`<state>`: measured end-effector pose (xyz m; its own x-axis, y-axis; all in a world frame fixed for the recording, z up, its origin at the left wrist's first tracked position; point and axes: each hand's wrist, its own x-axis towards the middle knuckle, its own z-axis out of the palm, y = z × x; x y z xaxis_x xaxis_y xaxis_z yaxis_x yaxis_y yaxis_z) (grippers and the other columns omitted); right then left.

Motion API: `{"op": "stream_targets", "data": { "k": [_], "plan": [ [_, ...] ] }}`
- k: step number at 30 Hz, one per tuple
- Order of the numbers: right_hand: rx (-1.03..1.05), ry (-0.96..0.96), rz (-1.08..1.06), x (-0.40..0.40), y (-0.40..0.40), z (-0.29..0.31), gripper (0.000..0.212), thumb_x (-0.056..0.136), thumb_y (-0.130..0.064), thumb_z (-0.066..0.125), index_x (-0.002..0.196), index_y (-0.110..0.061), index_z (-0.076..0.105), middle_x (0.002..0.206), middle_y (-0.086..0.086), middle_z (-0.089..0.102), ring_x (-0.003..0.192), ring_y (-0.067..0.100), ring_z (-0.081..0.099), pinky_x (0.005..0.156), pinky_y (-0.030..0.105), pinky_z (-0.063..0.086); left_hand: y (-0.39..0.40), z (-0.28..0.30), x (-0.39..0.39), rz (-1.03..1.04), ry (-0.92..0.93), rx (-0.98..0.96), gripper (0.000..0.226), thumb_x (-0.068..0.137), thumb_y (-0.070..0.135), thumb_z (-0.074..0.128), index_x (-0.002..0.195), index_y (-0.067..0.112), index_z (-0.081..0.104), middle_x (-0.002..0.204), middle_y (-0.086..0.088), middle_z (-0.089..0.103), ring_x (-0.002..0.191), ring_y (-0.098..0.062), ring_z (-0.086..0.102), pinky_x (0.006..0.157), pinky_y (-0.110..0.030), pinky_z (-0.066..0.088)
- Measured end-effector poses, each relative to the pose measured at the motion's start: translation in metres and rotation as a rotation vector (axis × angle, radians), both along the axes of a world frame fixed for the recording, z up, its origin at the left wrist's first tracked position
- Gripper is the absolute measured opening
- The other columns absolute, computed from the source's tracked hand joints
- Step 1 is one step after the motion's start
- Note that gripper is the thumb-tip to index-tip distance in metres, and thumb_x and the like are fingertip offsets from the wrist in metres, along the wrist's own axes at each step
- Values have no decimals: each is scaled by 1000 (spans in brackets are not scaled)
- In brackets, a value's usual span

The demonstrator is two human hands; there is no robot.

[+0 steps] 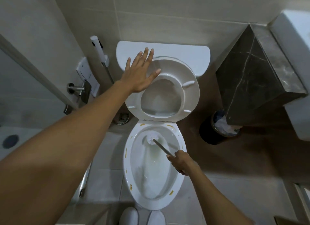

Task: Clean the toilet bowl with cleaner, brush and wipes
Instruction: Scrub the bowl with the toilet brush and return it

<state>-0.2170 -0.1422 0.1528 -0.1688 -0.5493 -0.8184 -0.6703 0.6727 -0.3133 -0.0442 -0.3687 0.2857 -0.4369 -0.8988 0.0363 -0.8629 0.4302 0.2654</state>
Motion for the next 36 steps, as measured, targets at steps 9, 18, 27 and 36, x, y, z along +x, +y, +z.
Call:
{"op": "stream_targets", "data": {
  "k": [9,18,27,36],
  "plan": [
    [16,15,15,9,-4,7,41,96,-43,49,105,-4,55,71,7,54,45,14,48,39,21,40,17,-43,70,81,53,79,72,97,56,21,152,18,-4,159,0,-7,146,-15,-5,116,-41,-3],
    [47,70,-59,34,-7,18,42,94,-45,52,110,-6,54,56,5,50,40,15,45,42,23,42,-4,-110,157,84,-141,210,72,98,52,28,153,12,4,160,-6,0,147,-20,1,117,-45,3],
    [23,48,-184,53,7,30,67,95,-38,55,150,-13,27,53,-1,48,36,8,39,38,24,36,-67,-142,156,-34,-138,241,73,98,53,27,153,13,1,160,-7,-2,147,-20,-2,117,-43,1],
    [4,45,-286,63,11,21,69,92,-43,58,150,-25,26,57,4,50,36,11,40,42,25,39,-122,-190,151,-61,-84,227,73,98,50,31,153,11,4,160,-9,2,147,-22,1,117,-45,2]
  ]
}}
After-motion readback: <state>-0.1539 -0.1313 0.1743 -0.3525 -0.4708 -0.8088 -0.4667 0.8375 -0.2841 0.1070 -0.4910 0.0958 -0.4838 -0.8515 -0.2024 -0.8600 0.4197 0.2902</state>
